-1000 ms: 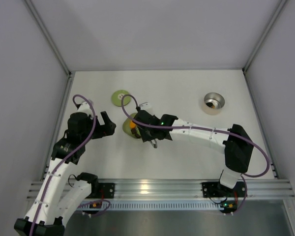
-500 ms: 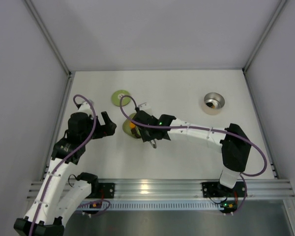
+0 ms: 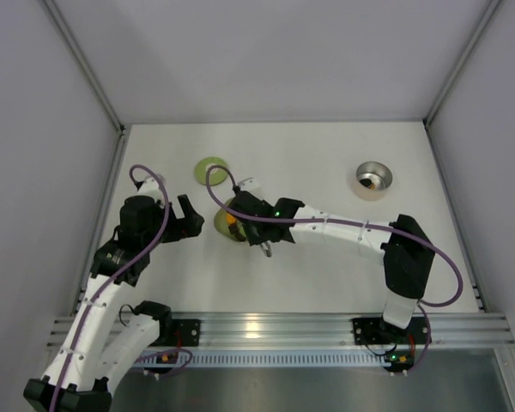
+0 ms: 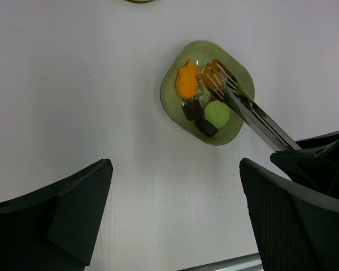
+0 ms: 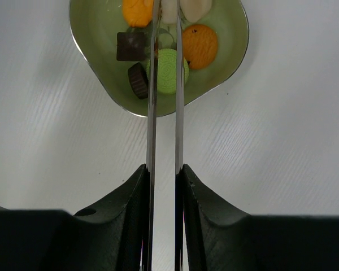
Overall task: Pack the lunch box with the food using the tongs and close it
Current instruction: Pick up the fake food from the plate.
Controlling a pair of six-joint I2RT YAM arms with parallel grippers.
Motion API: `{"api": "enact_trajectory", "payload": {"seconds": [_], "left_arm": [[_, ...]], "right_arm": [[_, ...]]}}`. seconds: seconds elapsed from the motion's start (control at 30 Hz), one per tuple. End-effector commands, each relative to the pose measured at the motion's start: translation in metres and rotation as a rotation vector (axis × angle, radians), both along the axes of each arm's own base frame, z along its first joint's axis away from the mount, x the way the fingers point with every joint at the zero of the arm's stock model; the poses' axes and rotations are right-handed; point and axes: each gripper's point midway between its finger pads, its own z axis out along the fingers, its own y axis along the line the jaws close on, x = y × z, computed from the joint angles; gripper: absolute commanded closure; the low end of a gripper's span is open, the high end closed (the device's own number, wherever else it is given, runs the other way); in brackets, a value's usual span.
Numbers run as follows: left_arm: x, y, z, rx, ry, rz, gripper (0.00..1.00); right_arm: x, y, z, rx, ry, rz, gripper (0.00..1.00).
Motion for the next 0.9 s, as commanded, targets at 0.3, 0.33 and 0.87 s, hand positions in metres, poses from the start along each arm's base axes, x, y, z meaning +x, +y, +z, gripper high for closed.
{"api": "enact_trajectory", "payload": {"seconds": [0.3, 0.33, 0.87], "left_arm": [[0.006, -0.002, 0.009, 0.004, -0.048, -0.008, 0.01], [0.005, -0.003, 0.009, 0.002, -0.047, -0.009, 0.01], [0.004, -0.004, 0.012, -0.001, -0.058, -0.017, 0.01]], "right_arm": [[0.003, -0.004, 0.059, 0.078, -0.090, -0.008, 0.83], [0.004, -0.007, 0.062, 0.084, -0.093, -0.013, 0.83], [0.043, -0.152, 0.115, 0.193, -0.194, -0.327, 0.82]]}}
